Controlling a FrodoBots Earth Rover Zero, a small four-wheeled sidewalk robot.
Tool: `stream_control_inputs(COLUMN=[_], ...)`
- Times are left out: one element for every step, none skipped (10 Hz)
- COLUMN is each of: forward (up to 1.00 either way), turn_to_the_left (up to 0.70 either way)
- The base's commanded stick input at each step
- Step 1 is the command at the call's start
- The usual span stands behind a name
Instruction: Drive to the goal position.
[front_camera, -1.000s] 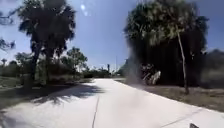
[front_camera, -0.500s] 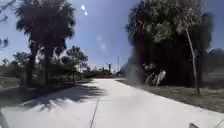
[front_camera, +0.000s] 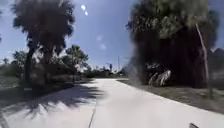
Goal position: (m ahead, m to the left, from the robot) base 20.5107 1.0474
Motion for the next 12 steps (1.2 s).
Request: stream_control_inputs(forward=[0.7,0.7,0.7,0.7,0.7,0.7,0.7,0.7,0.7,0.7,0.7,0.7], turn_to_the_left=[0.14,0.14,0.14,0.14,0.14,0.14,0.14,0.08,0.0,0.0,0.0,0.0])
